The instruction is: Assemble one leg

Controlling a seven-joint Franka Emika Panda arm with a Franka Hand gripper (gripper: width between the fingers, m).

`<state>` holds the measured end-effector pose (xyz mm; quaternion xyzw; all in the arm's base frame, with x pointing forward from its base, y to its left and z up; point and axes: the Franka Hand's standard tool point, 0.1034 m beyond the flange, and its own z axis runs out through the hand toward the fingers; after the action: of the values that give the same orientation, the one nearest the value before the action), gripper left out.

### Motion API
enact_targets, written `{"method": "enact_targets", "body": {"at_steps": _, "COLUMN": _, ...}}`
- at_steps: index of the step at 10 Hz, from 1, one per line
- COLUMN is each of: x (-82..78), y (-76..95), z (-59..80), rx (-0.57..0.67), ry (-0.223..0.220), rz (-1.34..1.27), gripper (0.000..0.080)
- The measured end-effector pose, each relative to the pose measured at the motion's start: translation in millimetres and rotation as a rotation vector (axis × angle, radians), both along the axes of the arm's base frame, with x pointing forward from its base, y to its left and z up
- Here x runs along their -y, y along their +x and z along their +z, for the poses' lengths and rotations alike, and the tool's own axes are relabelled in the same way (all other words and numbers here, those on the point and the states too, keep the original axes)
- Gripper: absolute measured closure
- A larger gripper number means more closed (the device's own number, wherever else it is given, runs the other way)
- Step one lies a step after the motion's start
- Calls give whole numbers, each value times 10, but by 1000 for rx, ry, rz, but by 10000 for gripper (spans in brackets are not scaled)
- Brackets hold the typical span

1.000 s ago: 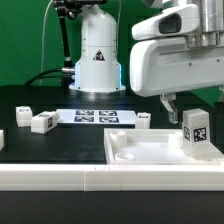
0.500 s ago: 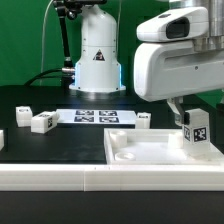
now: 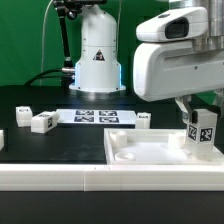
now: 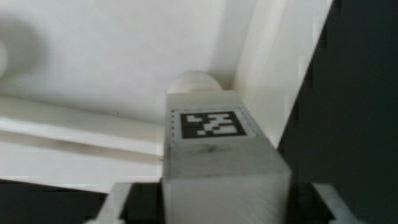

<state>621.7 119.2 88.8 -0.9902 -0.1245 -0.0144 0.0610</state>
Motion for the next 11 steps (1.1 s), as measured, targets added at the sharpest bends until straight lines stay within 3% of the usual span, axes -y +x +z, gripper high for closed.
{"method": "enact_targets", "body": {"at_steps": 9, "x": 31, "y": 16, "z": -12, "rx": -87, "ry": 5, "rz": -899, "gripper": 507}}
{"method": "enact_targets", "body": {"at_steps": 11, "x": 38, "y": 19, "z": -13, "rx": -98, "ry": 11, "rz": -973, "gripper": 506}}
